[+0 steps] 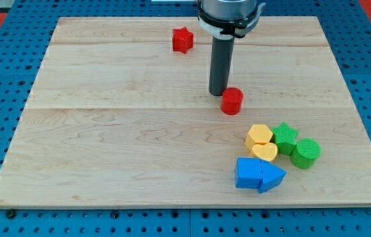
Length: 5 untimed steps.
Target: Slide the red star left a bit
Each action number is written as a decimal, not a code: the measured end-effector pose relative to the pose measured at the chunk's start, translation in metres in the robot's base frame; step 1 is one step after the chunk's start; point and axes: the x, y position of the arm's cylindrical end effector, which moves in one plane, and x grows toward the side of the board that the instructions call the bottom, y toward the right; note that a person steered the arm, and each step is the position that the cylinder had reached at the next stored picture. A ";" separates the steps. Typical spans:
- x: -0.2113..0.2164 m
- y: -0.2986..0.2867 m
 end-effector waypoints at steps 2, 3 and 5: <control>0.032 0.054; 0.041 0.052; -0.116 0.036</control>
